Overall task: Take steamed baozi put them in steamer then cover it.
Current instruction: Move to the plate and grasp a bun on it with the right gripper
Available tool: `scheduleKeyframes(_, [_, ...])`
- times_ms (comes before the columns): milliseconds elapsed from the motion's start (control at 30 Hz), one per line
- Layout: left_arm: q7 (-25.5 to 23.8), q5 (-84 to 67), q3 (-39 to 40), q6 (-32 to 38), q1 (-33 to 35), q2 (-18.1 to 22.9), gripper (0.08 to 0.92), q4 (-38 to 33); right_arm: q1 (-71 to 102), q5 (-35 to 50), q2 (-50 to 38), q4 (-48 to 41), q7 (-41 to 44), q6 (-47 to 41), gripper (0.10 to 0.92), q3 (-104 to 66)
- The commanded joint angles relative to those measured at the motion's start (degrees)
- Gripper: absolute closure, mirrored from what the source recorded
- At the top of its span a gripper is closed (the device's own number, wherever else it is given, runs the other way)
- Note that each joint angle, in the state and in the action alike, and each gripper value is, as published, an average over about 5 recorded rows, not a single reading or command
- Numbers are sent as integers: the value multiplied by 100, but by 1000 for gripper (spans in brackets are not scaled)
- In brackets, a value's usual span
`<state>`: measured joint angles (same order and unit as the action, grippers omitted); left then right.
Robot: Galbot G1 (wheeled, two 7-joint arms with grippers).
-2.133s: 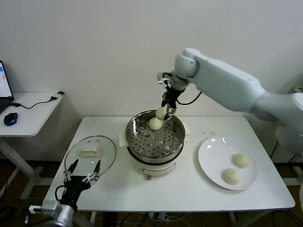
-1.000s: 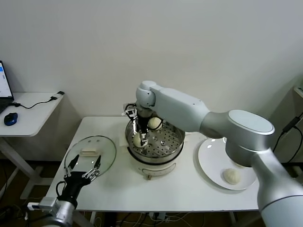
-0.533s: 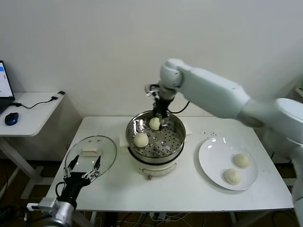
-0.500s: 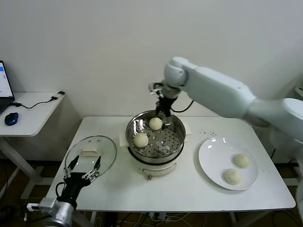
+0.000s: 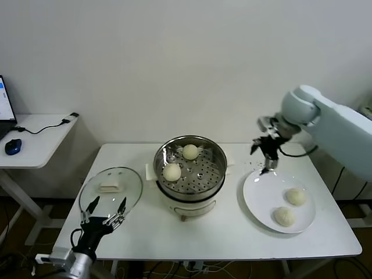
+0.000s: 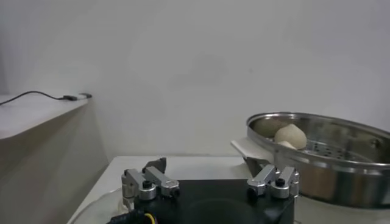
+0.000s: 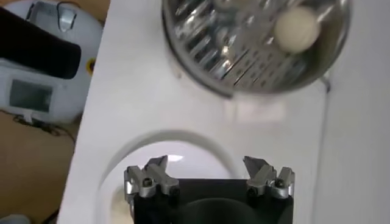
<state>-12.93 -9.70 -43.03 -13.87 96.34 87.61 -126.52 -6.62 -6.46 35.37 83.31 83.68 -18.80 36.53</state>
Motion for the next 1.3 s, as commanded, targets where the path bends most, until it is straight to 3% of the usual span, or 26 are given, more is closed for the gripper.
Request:
scheduleKeyframes(33, [-4,48,6,13,170,0,177,-25,2229,-914,-919,428,89,315,203,-1526])
scheduleKeyframes(600, [-28,168,17,-1,262,0,177,67,2971,-1478,-51,-587,-238,630,203,-2101])
scheduleKeyframes(1300, [-43,131,2,-15,237,4,177,31,3093,-1728,215,-869,-372,744,203,-2094])
